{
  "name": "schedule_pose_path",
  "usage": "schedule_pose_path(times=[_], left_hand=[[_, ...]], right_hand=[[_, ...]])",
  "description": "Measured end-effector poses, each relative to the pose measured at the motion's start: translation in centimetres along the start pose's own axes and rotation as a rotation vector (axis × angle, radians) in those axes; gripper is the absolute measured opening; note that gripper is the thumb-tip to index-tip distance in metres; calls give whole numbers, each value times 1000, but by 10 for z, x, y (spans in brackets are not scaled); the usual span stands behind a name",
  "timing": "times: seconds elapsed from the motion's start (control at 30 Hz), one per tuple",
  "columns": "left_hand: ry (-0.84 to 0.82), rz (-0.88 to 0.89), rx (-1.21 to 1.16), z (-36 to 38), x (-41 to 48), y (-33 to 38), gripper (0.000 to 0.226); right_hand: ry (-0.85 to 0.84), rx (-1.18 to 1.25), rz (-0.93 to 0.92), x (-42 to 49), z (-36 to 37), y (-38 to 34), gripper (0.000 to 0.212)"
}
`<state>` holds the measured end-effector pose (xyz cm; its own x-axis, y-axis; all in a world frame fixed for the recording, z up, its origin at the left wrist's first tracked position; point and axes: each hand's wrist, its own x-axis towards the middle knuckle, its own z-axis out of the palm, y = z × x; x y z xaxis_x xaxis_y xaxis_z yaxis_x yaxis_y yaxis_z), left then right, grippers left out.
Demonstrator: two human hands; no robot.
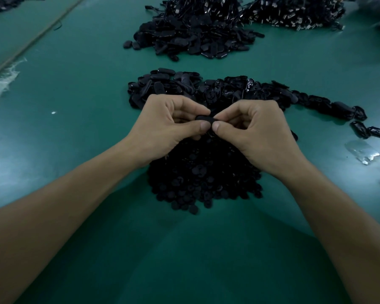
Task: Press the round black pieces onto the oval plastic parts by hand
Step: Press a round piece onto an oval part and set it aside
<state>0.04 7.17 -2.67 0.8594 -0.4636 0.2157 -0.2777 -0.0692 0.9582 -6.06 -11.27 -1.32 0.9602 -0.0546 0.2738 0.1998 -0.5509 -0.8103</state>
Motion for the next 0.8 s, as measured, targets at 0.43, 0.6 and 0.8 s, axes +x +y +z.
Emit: schedule_pose_path(times=[0.43,0.6,0.8], left_hand=[[-18,-11,-1,-1,0,2,18],[-8,-11,68,-5,2,1,16],[19,43,165,-9,4,2,15]], right_hand=[[12,49,55,3,4,0,8],[11,-5,21,2,6,0,10],[1,-53,-20,2,9,-5,9]])
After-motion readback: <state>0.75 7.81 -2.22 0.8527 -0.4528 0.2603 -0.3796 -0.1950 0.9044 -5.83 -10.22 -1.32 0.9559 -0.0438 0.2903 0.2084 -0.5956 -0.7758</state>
